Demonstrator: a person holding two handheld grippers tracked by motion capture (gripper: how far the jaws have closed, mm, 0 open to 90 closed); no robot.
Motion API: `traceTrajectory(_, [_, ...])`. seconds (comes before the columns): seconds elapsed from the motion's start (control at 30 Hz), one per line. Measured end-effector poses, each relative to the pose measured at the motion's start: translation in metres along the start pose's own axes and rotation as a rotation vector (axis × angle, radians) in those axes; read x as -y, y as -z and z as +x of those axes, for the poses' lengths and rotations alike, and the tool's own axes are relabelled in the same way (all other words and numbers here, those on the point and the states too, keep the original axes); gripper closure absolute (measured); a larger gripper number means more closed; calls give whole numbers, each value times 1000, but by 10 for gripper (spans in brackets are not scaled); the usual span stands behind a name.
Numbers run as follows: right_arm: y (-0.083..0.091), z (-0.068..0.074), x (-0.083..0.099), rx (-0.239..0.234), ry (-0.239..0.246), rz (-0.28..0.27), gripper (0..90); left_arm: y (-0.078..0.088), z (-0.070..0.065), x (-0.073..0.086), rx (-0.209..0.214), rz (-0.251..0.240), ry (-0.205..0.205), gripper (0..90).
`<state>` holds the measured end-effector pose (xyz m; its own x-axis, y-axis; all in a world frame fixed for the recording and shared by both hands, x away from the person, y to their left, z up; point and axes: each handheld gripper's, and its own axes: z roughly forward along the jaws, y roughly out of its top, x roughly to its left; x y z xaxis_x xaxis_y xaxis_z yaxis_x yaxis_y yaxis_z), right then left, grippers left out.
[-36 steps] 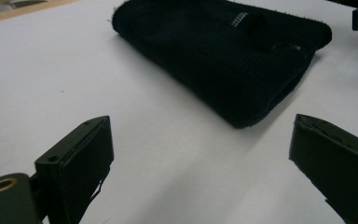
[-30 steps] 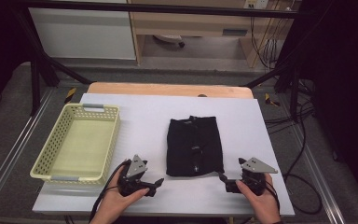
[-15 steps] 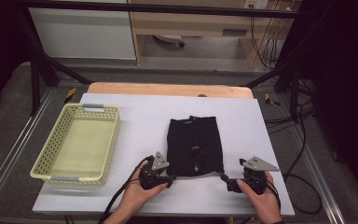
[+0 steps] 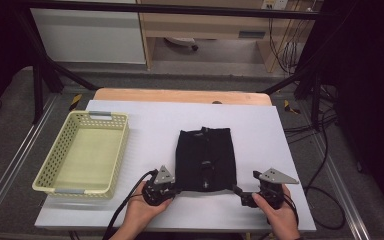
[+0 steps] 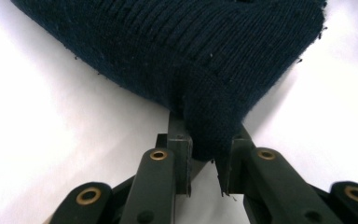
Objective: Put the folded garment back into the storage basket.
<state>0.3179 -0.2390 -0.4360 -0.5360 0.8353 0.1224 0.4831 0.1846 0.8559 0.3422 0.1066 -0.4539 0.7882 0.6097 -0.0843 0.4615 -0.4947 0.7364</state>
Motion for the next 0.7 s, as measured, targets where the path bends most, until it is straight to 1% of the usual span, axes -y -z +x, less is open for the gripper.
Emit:
traceTrajectory(0.1, [-1, 5, 0, -9, 8, 12, 57, 10, -3, 6, 4, 23, -7, 777])
traceTrajectory(0.13, [-3, 11, 1, -15, 16, 31, 73, 15, -4, 10, 4, 35, -14, 777])
traceTrajectory(0.17, [-3, 14, 2, -16, 20, 42, 77, 15, -4, 10, 4, 35, -14, 777])
traceTrajectory(0.2, [-3, 14, 2, -16, 20, 42, 77, 18, -6, 12, 5, 37, -14, 777])
traceTrajectory(0.23, [-5, 24, 4, -34, 43, 72, 80, 20, -7, 14, 7, 38, -15, 776])
traceTrajectory(0.3, [-6, 32, 5, -45, 65, 80, 80, 24, -9, 18, 11, 43, -18, 777])
traceTrajectory(0.33, [-6, 32, 5, -45, 65, 80, 80, 26, -10, 20, 14, 44, -16, 777])
traceTrajectory(0.37, [-7, 41, 6, -70, 75, 94, 80, 29, -11, 22, 17, 50, -18, 776])
traceTrajectory(0.4, [-7, 41, 6, -70, 75, 94, 80, 32, -13, 24, 19, 50, -15, 776])
traceTrajectory(0.43, [-9, 50, 9, -90, 84, 125, 89, 36, -14, 26, 19, 54, -19, 776])
traceTrajectory(0.47, [-9, 50, 9, -90, 84, 125, 89, 39, -15, 28, 16, 57, -19, 776])
traceTrajectory(0.5, [-10, 58, 11, -107, 107, 150, 94, 43, -16, 30, 15, 56, -13, 776])
traceTrajectory(0.53, [-10, 58, 11, -107, 107, 150, 94, 47, -18, 33, 16, 55, -4, 776])
traceTrajectory(0.57, [-10, 65, 13, -123, 125, 157, 94, 51, -19, 35, 16, 54, 3, 772])
traceTrajectory(0.6, [-10, 69, 15, -126, 132, 163, 95, 55, -21, 37, 13, 52, 2, 762])
traceTrajectory(0.63, [-11, 71, 16, -130, 141, 176, 95, 58, -23, 39, 3, 53, -2, 730])
traceTrajectory(0.67, [-11, 71, 16, -130, 141, 176, 95, 59, -25, 41, -5, 54, 0, 730])
traceTrajectory(0.7, [-12, 73, 19, -128, 141, 198, 99, 60, -26, 44, -17, 56, 2, 607])
